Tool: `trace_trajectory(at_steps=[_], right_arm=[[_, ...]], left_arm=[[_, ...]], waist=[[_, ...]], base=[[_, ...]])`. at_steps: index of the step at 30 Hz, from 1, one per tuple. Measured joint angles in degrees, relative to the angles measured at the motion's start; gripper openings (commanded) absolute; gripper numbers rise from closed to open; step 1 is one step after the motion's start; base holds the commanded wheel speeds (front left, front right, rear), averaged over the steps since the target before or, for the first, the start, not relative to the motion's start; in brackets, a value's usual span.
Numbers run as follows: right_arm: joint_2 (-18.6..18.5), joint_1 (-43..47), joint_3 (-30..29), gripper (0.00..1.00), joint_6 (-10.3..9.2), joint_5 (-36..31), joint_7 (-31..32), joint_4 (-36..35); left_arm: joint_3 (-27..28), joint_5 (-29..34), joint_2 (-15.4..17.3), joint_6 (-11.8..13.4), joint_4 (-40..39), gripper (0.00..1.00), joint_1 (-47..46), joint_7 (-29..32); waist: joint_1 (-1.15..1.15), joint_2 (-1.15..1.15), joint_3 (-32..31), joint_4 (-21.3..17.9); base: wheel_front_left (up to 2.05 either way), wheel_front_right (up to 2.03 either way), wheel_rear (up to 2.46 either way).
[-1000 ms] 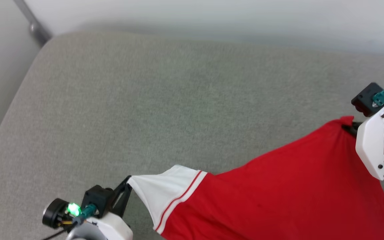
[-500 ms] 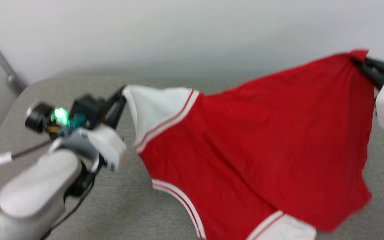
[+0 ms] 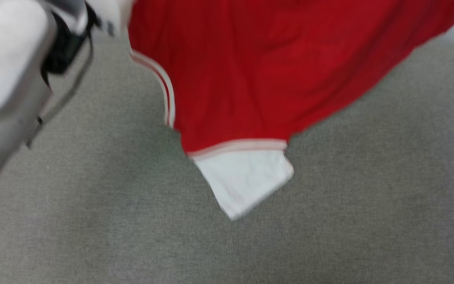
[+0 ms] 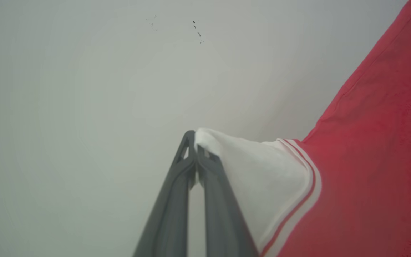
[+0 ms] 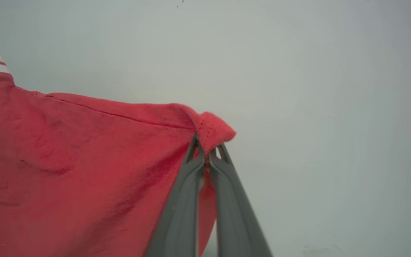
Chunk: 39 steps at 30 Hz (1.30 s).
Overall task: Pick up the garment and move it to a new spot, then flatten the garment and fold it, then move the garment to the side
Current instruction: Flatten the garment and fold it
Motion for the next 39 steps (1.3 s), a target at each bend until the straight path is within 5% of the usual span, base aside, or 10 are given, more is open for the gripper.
trace_trajectory(at_steps=[12, 23, 31, 34, 39], right_arm=[[3.3, -24.8, 3.2, 0.00, 0.00, -4.7, -0.4, 9.2], [5.7, -35.6, 8.8, 0.00, 0.00, -4.2, -5.7, 20.9], [5.7, -34.5, 15.0, 0.00, 0.00, 0.7, -7.4, 25.1], [6.2, -22.9, 23.0, 0.00, 0.00, 7.4, -10.8, 27.1], [6.2, -12.7, 27.7, 0.00, 0.00, 10.3, -15.4, 26.0]], left_arm=[[4.2, 2.8, -4.0, -3.6, 12.8, 0.00, -25.0, -1.5], [4.2, 3.5, -7.3, -6.8, 23.6, 0.00, -34.2, -5.1], [2.0, 2.9, -9.6, -8.9, 29.6, 0.00, -32.8, -7.7], [-2.6, 2.1, -11.5, -10.2, 33.9, 0.00, -21.9, -11.2], [-3.6, -0.6, -10.5, -10.3, 31.9, 0.00, -9.3, -13.4]], waist=[[0.01, 0.00, 10.4, -0.1], [0.01, 0.00, 15.5, 1.5], [0.01, 0.00, 18.8, 2.1], [0.01, 0.00, 19.0, 1.6], [0.00, 0.00, 17.3, 1.0]], base=[[0.00, 0.00, 0.00], [0.00, 0.00, 0.00], [0.00, 0.00, 0.00], [0.00, 0.00, 0.00], [0.00, 0.00, 0.00]])
